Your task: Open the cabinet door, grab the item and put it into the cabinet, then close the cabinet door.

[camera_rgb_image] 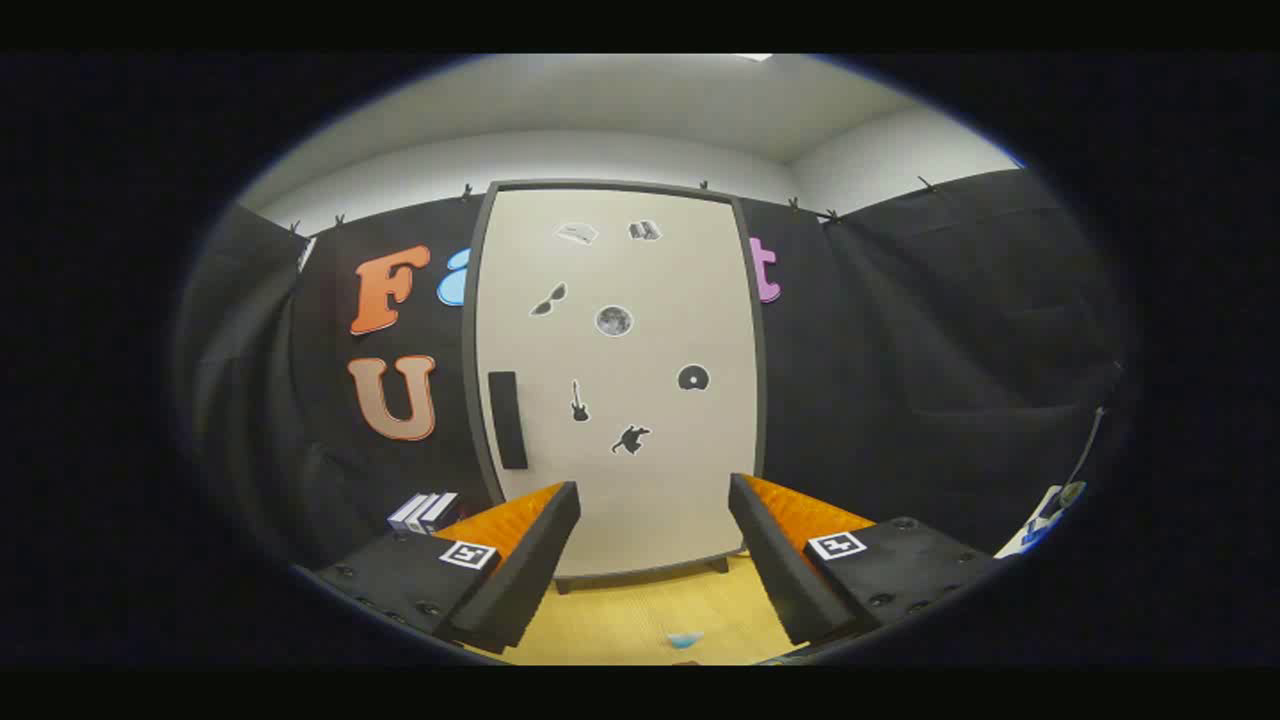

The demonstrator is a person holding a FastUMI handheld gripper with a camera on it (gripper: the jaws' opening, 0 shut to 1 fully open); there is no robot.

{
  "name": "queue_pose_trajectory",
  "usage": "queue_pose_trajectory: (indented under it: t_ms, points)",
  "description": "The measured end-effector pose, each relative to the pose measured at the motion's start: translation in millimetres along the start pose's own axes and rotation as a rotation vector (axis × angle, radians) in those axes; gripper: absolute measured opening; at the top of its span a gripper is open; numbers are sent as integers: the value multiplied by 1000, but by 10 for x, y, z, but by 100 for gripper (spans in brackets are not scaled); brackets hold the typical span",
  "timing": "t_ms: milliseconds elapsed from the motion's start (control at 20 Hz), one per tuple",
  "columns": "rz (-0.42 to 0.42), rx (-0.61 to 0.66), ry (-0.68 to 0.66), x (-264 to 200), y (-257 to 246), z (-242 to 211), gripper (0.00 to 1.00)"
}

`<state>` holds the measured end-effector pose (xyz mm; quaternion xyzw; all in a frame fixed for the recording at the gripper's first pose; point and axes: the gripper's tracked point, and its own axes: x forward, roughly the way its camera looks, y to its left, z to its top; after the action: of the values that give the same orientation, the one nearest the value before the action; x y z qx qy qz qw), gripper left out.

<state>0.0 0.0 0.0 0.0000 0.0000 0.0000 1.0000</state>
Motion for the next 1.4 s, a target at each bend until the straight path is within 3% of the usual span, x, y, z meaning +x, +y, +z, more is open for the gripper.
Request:
queue_pose_trajectory:
  t_ms: [950,1400]
  points:
    - [12,-36,-13,10,152,63,98]
    - [141,-65,19,577,858,23,98]
